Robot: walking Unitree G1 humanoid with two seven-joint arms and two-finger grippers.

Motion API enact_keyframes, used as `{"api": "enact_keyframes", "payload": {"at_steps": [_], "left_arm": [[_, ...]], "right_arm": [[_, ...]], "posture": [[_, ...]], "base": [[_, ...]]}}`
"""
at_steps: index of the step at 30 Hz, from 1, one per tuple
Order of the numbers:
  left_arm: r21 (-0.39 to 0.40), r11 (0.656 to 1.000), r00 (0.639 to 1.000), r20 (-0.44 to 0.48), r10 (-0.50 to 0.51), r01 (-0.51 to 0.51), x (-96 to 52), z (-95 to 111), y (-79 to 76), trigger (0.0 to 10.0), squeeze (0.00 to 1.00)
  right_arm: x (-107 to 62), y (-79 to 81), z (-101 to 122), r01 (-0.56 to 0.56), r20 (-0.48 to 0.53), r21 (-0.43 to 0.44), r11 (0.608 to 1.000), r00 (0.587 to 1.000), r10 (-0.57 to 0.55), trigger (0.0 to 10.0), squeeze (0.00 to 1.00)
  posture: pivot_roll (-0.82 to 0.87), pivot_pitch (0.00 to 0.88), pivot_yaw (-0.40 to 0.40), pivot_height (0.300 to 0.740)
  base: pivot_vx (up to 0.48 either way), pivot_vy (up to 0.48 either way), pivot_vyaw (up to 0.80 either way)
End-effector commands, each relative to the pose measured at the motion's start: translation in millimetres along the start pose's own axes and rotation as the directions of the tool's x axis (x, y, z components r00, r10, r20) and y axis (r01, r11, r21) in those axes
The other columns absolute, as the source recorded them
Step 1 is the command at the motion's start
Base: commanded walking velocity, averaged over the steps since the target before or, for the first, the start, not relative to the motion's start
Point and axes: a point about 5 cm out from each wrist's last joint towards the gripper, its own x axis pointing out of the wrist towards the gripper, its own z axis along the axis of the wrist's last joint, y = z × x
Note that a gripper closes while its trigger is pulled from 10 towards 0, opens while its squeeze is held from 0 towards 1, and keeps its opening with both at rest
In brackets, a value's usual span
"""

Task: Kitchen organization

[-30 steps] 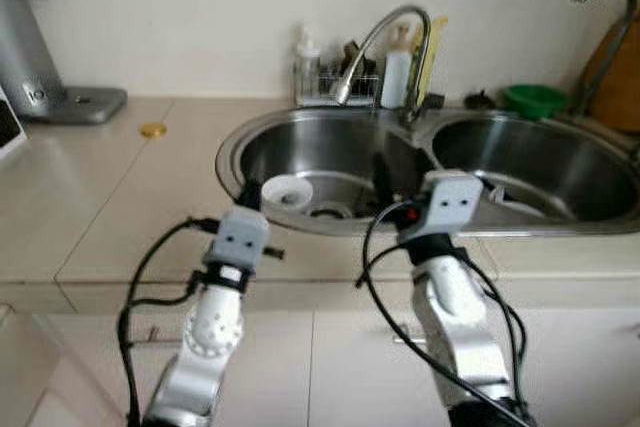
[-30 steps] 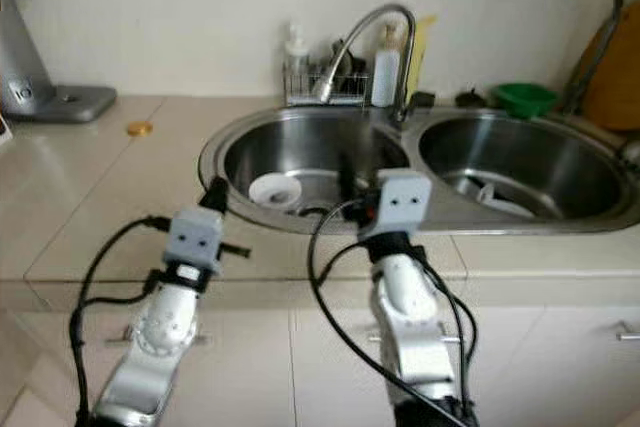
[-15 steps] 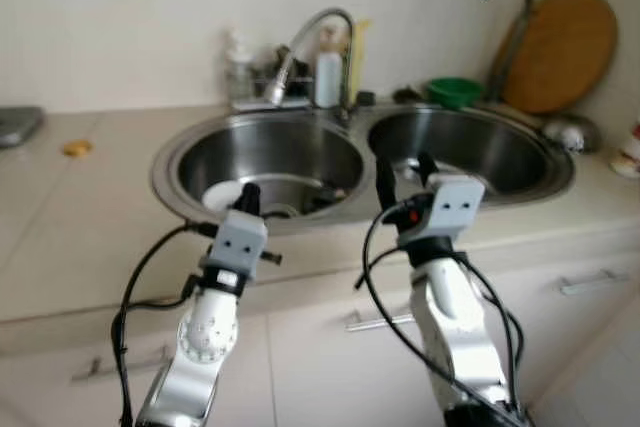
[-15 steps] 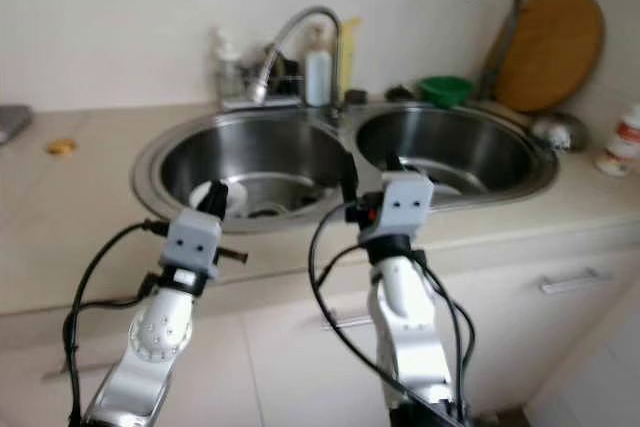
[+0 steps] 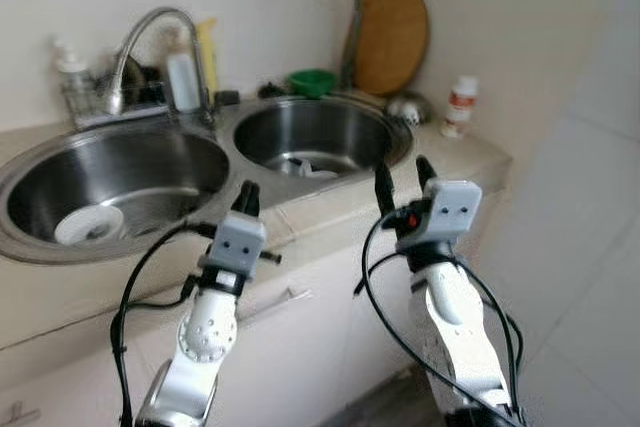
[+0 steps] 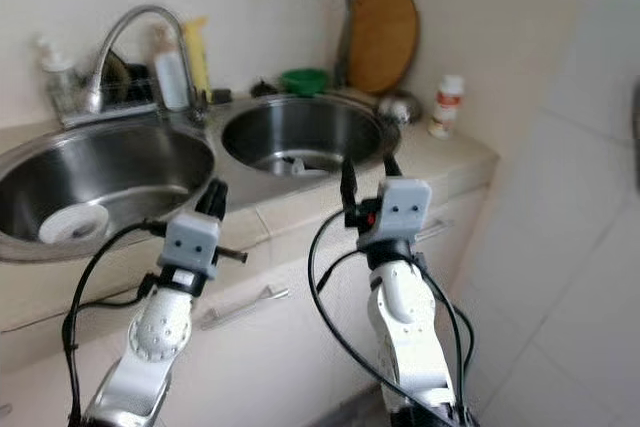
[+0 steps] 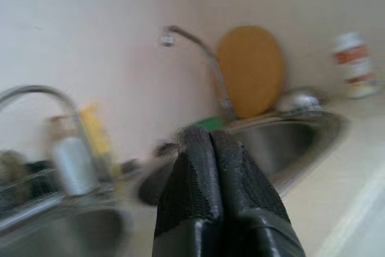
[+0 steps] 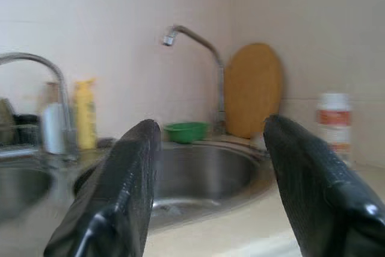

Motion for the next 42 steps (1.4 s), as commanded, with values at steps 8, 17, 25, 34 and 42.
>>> {"api": "enact_keyframes", "payload": {"at_steps": [8, 17, 25, 34, 42], "left_arm": [[-0.001, 1.000, 1.000, 0.016, -0.024, 0.024, 1.1, 3, -7.2, 10.0, 0.00], [0.004, 0.999, 0.999, 0.011, -0.034, 0.034, 1.0, 2, -9.1, 10.0, 0.00], [-0.006, 0.999, 0.999, -0.003, -0.037, 0.037, 0.2, 0, -9.8, 10.0, 0.00], [-0.016, 0.999, 0.999, 0.005, -0.035, 0.035, -0.4, 1, -9.7, 10.0, 0.00], [-0.006, 0.999, 0.999, -0.003, -0.046, 0.046, -1.2, -1, -11.1, 10.0, 0.00]], "right_arm": [[-1.4, -9.2, -1, 0.032, -0.006, -0.040, 0.999, 0.999, -0.032, 10.0, 0.00], [-3.3, -14.0, -7, 0.058, -0.041, -0.062, 0.996, 0.997, -0.061, 10.0, 0.00], [-3.1, -15.0, -10, 0.065, -0.054, -0.073, 0.995, 0.996, -0.069, 10.0, 0.00], [-4.1, -18.3, -13, 0.077, -0.071, -0.082, 0.994, 0.994, -0.082, 10.0, 0.00], [-6.3, -21.0, -17, 0.088, -0.092, -0.093, 0.992, 0.991, -0.097, 10.0, 0.00]], "posture": [[0.03, 0.000, 0.000, 0.740], [0.03, 0.000, 0.000, 0.740], [0.03, 0.000, -0.004, 0.740], [0.03, 0.000, -0.003, 0.740], [0.03, 0.000, -0.002, 0.740]], "base": [[0.000, 0.000, -0.80], [0.000, 0.000, -0.80], [0.000, -0.361, -0.80], [0.000, -0.035, -0.80], [0.000, 0.000, -0.80]]}}
